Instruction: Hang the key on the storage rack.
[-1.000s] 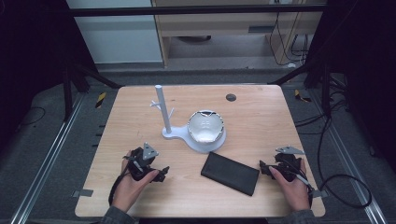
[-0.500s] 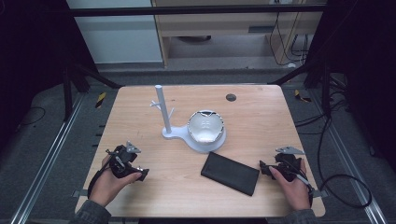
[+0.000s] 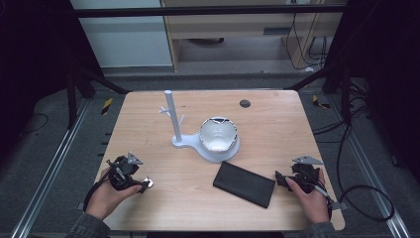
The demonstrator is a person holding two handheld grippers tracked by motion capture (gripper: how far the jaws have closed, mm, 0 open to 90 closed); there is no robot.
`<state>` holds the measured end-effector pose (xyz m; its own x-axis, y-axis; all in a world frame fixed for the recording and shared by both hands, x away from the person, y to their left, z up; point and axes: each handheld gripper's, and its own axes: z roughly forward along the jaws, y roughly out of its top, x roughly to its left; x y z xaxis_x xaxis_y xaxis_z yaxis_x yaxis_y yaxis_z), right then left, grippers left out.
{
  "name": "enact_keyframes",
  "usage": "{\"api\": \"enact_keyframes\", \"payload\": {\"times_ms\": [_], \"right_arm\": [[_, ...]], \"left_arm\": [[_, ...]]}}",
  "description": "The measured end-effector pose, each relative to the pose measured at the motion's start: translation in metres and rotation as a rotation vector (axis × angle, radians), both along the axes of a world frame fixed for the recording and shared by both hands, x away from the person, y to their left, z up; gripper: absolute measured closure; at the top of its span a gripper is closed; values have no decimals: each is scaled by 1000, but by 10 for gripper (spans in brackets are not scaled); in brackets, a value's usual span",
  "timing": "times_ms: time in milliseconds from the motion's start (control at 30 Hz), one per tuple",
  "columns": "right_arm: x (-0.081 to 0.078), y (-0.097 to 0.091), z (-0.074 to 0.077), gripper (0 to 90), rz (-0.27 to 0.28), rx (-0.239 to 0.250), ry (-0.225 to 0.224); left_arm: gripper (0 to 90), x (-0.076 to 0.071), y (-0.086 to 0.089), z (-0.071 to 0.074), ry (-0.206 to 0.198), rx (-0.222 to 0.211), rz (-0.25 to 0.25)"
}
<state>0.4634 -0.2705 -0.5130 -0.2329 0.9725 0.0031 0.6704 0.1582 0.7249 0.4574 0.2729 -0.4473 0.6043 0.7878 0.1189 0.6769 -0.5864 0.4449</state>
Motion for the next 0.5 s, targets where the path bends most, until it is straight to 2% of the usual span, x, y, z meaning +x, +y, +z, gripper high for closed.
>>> {"api": "enact_keyframes", "payload": {"times_ms": [67, 200, 267, 300, 367, 400, 500], "right_arm": [[-1, 0, 0, 4, -1, -1, 0], [-1, 0, 0, 4, -1, -1, 0], [-1, 0, 0, 4, -1, -1, 0], [-1, 0, 0, 4, 0, -1, 0], [-1, 0, 0, 4, 0, -1, 1], [-1, 0, 0, 4, 1, -1, 0], [-1, 0, 0, 4, 1, -2, 0]], "left_arm": [[329, -2, -4, -4, 29, 6, -23], [415, -3, -11, -11, 60, 35, -50], [469, -2, -11, -13, 70, 21, -49], [495, -2, -12, -17, 87, 18, -48], [525, -1, -11, -18, 91, 37, -50], [545, -2, -12, -19, 96, 26, -47], [595, -1, -11, -21, 108, 35, -57]]}}
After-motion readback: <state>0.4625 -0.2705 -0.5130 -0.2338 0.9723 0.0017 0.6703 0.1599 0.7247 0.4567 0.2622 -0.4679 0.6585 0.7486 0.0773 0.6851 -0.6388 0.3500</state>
